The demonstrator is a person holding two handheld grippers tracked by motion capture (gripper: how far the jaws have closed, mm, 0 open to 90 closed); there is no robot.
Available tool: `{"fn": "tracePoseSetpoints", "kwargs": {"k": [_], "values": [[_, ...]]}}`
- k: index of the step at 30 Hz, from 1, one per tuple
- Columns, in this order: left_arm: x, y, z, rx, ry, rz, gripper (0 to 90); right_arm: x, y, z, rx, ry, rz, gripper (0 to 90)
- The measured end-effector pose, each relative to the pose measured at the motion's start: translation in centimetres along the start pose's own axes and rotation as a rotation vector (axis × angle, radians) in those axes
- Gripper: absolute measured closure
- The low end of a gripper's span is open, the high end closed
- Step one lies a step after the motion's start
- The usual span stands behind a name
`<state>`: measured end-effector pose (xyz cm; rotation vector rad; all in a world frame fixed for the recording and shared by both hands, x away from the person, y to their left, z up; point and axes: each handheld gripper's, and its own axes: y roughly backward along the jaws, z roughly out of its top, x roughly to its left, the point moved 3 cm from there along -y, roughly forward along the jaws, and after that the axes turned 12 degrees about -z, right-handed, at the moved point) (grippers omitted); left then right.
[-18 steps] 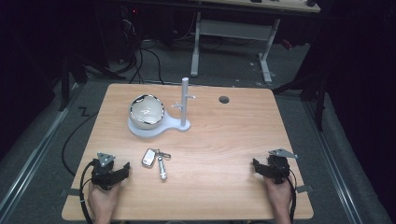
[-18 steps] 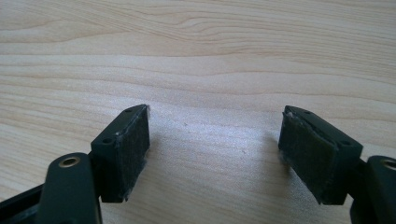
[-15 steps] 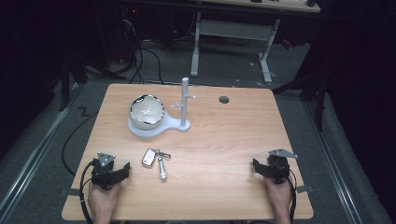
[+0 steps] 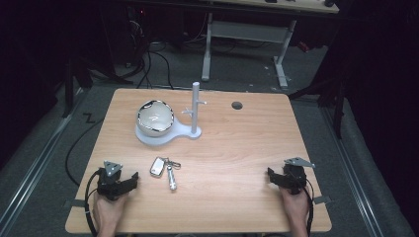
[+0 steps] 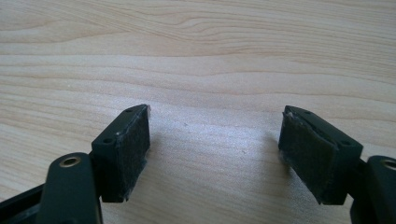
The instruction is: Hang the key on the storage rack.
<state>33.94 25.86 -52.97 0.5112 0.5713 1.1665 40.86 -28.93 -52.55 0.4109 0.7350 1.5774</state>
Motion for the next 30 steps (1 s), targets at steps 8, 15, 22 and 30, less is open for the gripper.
{"fn": "tracePoseSetpoints", "kwargs": {"k": [8,15,22,30], "values": [[-0.1,0.1,0.0,-0.008,0.006,-0.003,29.2,0.0,0.0,0.0,0.0,-0.001,0.0,24.9],[-0.1,0.2,0.0,-0.016,0.023,-0.029,29.1,0.0,0.0,0.0,0.001,-0.001,-0.002,25.0],[-0.2,0.7,0.3,-0.037,0.029,-0.045,28.2,0.0,0.0,0.0,0.001,-0.002,-0.002,25.0],[-0.9,1.3,0.7,-0.056,0.011,-0.065,26.9,0.0,0.0,0.0,0.001,-0.002,-0.001,25.0]]}}
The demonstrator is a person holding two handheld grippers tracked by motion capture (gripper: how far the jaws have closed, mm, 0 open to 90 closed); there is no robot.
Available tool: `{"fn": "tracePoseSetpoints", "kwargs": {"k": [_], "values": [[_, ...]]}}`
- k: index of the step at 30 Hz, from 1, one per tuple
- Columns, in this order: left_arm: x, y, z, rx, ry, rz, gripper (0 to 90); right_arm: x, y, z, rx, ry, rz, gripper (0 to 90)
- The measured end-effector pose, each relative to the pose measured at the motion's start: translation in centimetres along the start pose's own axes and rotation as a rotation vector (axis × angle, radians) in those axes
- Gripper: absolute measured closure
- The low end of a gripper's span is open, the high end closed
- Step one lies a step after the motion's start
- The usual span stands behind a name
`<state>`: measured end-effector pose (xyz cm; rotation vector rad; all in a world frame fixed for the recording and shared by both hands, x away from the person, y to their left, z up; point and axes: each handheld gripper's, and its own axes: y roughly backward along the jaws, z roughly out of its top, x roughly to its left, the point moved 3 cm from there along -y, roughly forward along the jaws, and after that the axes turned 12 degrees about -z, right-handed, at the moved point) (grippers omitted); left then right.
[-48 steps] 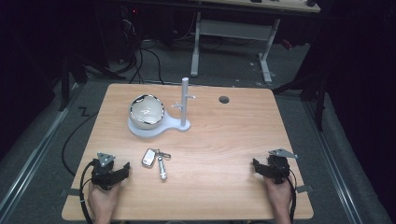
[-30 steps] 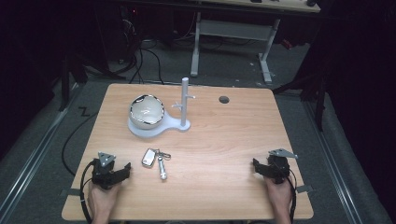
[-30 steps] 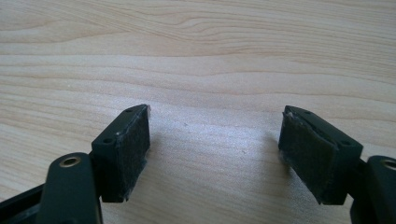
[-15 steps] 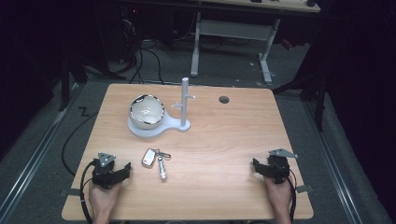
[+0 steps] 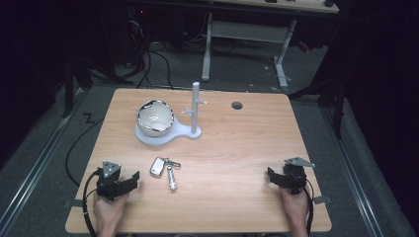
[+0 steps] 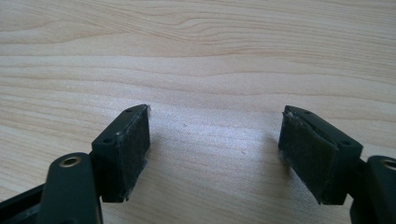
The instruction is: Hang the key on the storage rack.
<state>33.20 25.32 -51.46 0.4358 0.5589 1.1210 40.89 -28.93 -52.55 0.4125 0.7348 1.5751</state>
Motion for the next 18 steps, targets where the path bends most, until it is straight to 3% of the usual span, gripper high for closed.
{"fn": "tracePoseSetpoints", "kwargs": {"k": [11,18], "values": [[-1.2,0.3,0.5,-0.018,0.001,-0.052,25.0,0.0,0.0,0.0,-0.001,0.0,0.001,25.0],[-2.2,-0.6,0.8,0.009,-0.016,-0.082,23.8,0.0,0.0,0.0,-0.001,0.0,0.001,25.0]]}}
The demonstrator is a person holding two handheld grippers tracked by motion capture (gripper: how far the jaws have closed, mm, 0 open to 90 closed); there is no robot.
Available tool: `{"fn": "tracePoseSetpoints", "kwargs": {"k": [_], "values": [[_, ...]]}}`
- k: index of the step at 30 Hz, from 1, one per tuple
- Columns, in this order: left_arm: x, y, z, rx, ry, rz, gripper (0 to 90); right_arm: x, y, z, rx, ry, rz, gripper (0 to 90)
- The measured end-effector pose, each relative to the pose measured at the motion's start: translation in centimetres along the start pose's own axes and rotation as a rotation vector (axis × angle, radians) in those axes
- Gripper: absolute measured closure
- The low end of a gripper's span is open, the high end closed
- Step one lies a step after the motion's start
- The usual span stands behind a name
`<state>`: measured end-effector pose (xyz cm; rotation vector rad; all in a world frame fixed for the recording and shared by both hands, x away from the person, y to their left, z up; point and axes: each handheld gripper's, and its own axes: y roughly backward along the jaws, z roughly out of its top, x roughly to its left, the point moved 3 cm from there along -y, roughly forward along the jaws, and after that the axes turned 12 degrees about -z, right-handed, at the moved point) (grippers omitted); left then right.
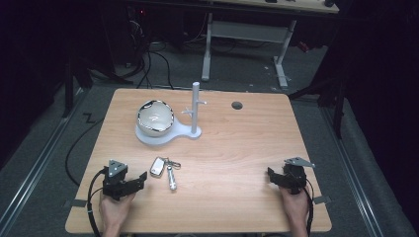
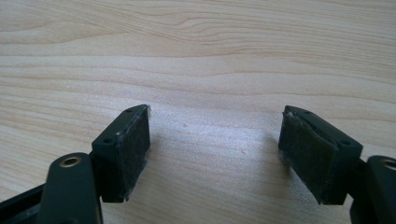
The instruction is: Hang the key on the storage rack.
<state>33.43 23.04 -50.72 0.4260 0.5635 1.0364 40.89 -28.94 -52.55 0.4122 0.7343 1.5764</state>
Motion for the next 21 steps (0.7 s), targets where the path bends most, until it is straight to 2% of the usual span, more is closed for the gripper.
{"fn": "tracePoseSetpoints", "kwargs": {"k": [7,12,21], "values": [[-0.9,-0.8,0.3,0.014,-0.012,-0.028,23.4,0.0,0.0,0.0,0.0,0.0,0.0,25.0],[-1.5,-1.4,1.0,0.021,-0.019,-0.032,23.3,0.0,0.0,0.0,0.0,0.0,0.001,25.0],[-2.8,-3.0,2.0,0.047,-0.06,-0.04,23.6,0.0,0.0,0.0,-0.001,0.0,0.001,24.9]]}}
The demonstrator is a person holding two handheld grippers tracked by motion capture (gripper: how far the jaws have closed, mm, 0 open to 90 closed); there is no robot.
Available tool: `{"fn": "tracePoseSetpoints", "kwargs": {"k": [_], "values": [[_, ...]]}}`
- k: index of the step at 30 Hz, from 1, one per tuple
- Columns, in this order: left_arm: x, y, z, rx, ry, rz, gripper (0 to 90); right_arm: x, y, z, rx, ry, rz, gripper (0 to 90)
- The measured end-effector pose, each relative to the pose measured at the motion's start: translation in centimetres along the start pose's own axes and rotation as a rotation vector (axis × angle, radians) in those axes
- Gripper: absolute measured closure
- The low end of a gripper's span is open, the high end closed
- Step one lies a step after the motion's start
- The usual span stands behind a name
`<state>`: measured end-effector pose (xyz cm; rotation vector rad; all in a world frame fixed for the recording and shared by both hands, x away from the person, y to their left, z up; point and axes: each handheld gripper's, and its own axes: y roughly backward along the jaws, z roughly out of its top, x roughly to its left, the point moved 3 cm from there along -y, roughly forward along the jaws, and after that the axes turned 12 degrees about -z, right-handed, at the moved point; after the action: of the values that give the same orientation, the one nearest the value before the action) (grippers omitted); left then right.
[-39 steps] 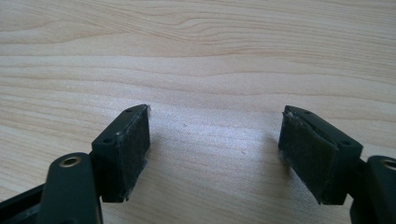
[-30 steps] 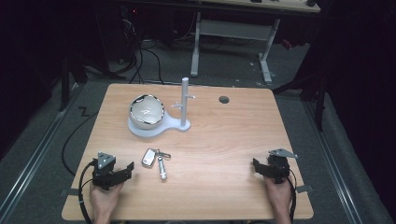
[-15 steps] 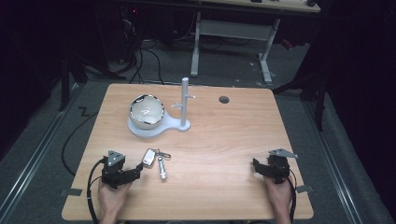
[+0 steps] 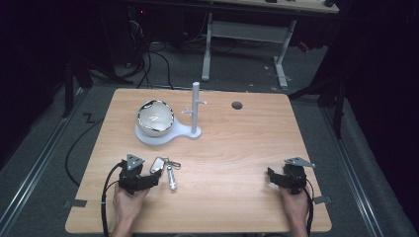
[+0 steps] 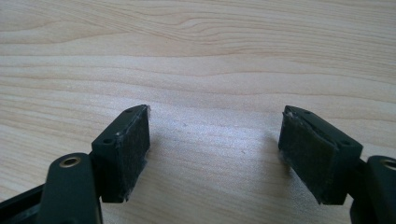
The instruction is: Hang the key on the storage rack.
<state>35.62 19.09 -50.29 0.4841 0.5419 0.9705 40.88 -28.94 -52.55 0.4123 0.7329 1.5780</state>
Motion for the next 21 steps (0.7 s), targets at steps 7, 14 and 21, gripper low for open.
{"fn": "tracePoseSetpoints", "kwargs": {"k": [7,14,21], "values": [[0.0,-1.4,0.5,0.014,-0.022,0.02,27.1,0.0,0.0,0.0,0.001,0.001,-0.001,24.8],[0.2,-2.4,1.1,0.032,-0.029,0.03,30.4,0.0,0.0,0.0,0.001,0.001,0.0,24.8],[0.3,-3.3,0.9,0.057,-0.026,0.035,34.3,0.0,0.0,0.0,0.001,0.001,0.0,24.8]]}}
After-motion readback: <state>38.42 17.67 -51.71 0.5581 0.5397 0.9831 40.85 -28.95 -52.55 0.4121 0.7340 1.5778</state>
